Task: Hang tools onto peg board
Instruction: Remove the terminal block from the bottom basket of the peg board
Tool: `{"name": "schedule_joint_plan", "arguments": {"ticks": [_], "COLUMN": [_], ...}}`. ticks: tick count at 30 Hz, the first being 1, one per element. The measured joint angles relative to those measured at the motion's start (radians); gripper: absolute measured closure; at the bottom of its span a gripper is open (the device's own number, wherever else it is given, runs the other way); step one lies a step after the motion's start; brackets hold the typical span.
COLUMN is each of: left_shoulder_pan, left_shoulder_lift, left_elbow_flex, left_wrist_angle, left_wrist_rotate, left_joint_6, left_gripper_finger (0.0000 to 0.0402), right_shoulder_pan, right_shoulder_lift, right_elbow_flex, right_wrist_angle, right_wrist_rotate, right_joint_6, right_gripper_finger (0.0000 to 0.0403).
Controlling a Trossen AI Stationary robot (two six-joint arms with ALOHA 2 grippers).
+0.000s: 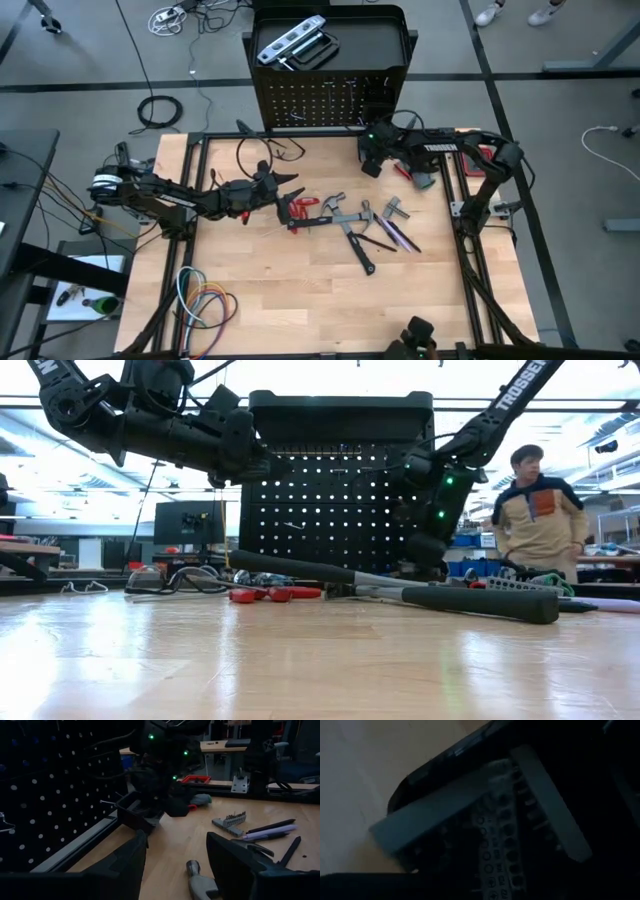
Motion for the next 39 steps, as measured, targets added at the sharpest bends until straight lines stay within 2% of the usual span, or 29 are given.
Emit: {"name": "schedule_joint_plan", "arguments": {"ticks": [6,8,19,23,32,35,39], "left_shoulder_pan": [0.0,0.0,0.0,0.0,0.0,0.0,-0.002], "left_shoulder_lift": [0.0,0.0,0.0,0.0,0.0,0.0,0.0], "left_elbow_flex": [0.0,0.0,0.0,0.0,0.0,0.0,0.0], "left_wrist_angle": [-0.001,-0.002,-0.003,-0.004,-0.012,-0.004,0.003], "left_wrist_rotate": [0.0,0.0,0.0,0.0,0.0,0.0,0.002], "left_joint_6": [0.0,0.0,0.0,0.0,-0.016,-0.016,-0.023], "left_gripper_finger": [0.0195,0.0195,0.0195,0.0195,0.0195,0.0195,0.0195], "right_shoulder_pan": [-0.001,0.003,0.061,0.087,0.195,0.215,0.22], "right_shoulder_lift": [0.003,0.003,-0.143,-0.212,-0.342,-0.346,-0.319], "right_elbow_flex": [0.007,0.007,0.005,0.005,0.005,0.005,0.005], "right_wrist_angle": [0.008,0.005,-0.058,-0.085,-0.264,-0.265,-0.226], "right_wrist_rotate": [0.026,0.026,0.031,0.032,-0.025,-0.028,-0.027], "right_joint_6": [-0.01,-0.007,0.019,0.047,0.178,0.181,0.096], "right_gripper_finger": [0.0356,0.0376,0.0377,0.0401,0.0401,0.038,0.0322]}}
